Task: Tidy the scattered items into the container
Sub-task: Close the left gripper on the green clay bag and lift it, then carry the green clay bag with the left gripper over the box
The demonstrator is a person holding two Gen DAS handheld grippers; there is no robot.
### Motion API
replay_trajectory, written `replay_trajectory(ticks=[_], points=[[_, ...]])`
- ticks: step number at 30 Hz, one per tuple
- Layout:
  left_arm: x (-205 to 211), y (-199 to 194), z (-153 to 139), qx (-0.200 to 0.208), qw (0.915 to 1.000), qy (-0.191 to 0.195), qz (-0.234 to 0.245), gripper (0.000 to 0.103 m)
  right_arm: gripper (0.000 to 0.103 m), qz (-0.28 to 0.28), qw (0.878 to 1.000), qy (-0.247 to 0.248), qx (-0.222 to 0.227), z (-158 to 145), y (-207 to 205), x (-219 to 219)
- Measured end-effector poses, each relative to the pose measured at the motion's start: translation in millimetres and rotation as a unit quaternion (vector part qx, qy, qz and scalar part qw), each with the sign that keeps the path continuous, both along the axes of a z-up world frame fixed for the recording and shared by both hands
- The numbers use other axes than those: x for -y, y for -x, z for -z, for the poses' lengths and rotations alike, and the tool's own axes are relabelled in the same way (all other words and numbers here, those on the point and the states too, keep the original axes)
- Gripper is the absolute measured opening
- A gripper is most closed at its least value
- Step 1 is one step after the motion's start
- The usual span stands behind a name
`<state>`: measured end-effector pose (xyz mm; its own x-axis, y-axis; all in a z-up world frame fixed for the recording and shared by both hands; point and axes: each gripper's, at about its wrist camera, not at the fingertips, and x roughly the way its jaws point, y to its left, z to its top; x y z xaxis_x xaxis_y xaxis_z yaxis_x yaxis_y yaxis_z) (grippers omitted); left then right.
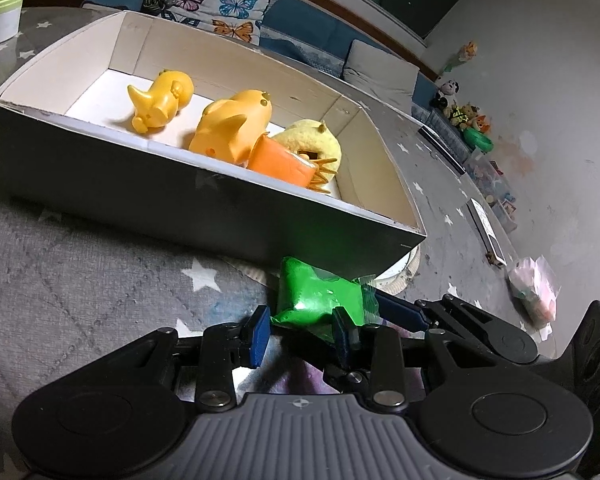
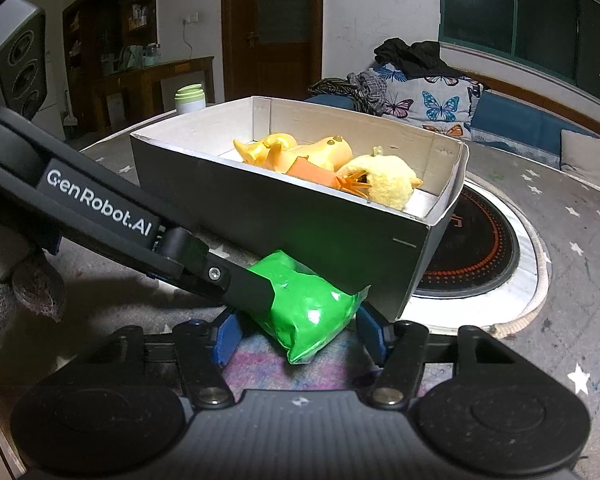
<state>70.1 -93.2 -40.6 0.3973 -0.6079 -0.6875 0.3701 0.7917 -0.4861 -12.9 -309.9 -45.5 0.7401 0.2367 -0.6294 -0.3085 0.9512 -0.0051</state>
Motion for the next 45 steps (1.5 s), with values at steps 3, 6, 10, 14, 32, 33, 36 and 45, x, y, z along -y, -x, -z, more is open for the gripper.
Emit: replay_trajectory(ticks=[3,6,10,14,32,33,36,45], points=[[-1.3,1.6,-0.7,0.001,1.0,-0.002,0.0,0.036,0.061,0.0,1.0,0.0,0.0,-0.4,0.8,-0.6],[-3.1,4.1,-2.9,0.003,1.0,-0.003,-0.001,0.035,0.06,-0.004,1.0,0.001,0.001,-1.6,2.7,-2.1],[-7.6,8.9,-9.2,0.01,0.9999,0.001,-0.005,0.036,0.06,-0.01,1.0,0.003,0.008,-6.7,6.6,-4.6],[-11.7,13.9,-23.0,0.029,0.9995,0.007,-0.01,0.036,0.06,-0.017,1.0,0.004,0.02,-15.8,11.2,-7.4],[-21.6,-6.9,-66.1,0.088,0.9948,0.029,-0.041,0.036,0.06,-0.041,0.995,0.006,0.093,-65.1,-5.3,-16.2],[-21.8,-11.4,-66.2,0.086,0.9948,0.032,-0.044,0.036,0.06,-0.04,0.995,0.005,0.092,-66.0,-10.0,-16.7],[-21.8,-24.0,-64.5,0.083,0.9947,0.035,-0.05,0.036,0.06,-0.041,0.995,0.005,0.091,-67.2,-24.8,-17.7],[-20.5,-51.5,-51.2,0.06,0.9952,0.041,-0.065,0.036,0.059,-0.043,0.996,0.011,0.074,-58.7,-60.1,-18.8]])
